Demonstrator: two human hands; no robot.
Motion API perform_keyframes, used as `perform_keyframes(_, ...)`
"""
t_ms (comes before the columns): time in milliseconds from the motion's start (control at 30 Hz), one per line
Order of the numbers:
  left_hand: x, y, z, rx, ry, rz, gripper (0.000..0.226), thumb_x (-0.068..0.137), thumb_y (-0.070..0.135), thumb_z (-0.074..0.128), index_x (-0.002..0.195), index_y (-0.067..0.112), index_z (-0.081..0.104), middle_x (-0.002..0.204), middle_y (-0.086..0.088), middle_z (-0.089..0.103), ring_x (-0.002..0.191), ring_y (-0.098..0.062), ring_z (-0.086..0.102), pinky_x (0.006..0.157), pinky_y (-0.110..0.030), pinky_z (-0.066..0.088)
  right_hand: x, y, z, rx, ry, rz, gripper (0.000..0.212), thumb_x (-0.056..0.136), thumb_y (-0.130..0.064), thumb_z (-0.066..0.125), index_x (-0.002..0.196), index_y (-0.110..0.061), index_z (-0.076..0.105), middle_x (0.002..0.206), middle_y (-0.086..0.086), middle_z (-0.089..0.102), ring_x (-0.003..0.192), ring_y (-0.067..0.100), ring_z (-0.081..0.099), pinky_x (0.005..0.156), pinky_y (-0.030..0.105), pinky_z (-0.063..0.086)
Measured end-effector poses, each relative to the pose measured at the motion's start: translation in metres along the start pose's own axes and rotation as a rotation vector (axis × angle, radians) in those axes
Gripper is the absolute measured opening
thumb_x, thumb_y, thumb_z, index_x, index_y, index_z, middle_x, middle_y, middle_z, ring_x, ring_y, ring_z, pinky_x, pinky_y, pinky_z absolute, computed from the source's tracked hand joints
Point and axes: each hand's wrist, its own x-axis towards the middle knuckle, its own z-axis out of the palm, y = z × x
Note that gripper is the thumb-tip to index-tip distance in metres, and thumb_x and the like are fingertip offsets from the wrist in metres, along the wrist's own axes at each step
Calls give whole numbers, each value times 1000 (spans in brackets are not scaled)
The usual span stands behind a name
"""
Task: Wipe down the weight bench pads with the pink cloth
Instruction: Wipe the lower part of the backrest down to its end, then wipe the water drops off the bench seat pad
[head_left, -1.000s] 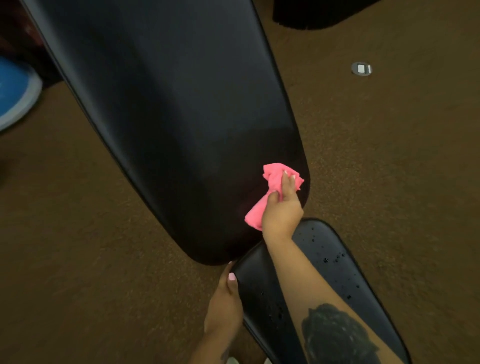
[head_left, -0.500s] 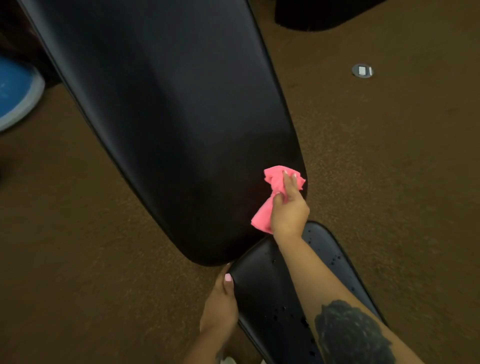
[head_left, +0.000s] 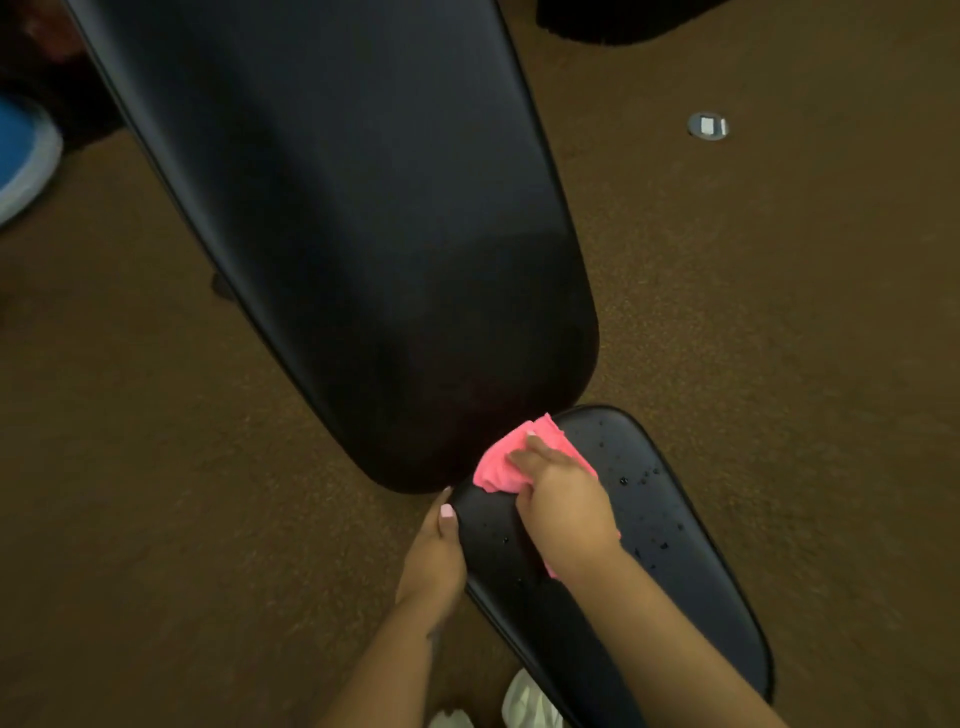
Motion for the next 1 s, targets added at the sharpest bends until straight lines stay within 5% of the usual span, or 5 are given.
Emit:
perform_keyframes(133, -4, -1, 1, -92, 10, -48, 48, 104, 41, 23, 151, 35, 24, 154, -4, 33, 139, -28, 35, 110, -46, 35, -11, -8, 18, 28, 105, -9, 64, 96, -17, 46, 148, -29, 10, 157, -6, -8, 144, 21, -5, 114, 42, 8)
perform_keyframes(400, -21, -12, 9, -371, 39, -190, 45, 104, 34, 31, 147, 47, 25, 151, -4, 40, 132, -31, 45, 103, -54, 42, -38, 8, 57, 75, 86, -76, 67, 94, -13, 47, 147, -32, 12, 140, -20, -22, 144, 14, -9, 115, 35, 3)
perform_keyframes(500, -20, -7, 5, -275, 43, -210, 46, 104, 33, 34, 147, 46, 25, 150, -4, 41, 128, -34, 49, 101, -56, 44, -31, 10, 47, 24, 91, 14, 96, 81, -31, 70, 148, -27, 2, 152, -12, -16, 143, 15, -11, 114, 29, 3)
perform_keyframes(800, -13, -13, -4, -228, 28, -207, 45, 101, 26, 41, 143, 41, 40, 139, -3, 54, 118, -28, 56, 97, -52, 47, -50, -22, 67, -94, 88, -137, 91, 85, -2, 58, 148, -29, -3, 153, -6, -22, 142, 22, -15, 115, 42, 4)
perform_keyframes(1000, -8, -12, -8, -212, -6, -169, 45, 103, 28, 39, 147, 39, 33, 145, -3, 48, 127, -30, 51, 102, -53, 42, -40, 5, 61, -140, 168, -25, 104, 75, -28, 75, 148, -29, 1, 152, -6, -25, 144, 16, -7, 116, 34, 9)
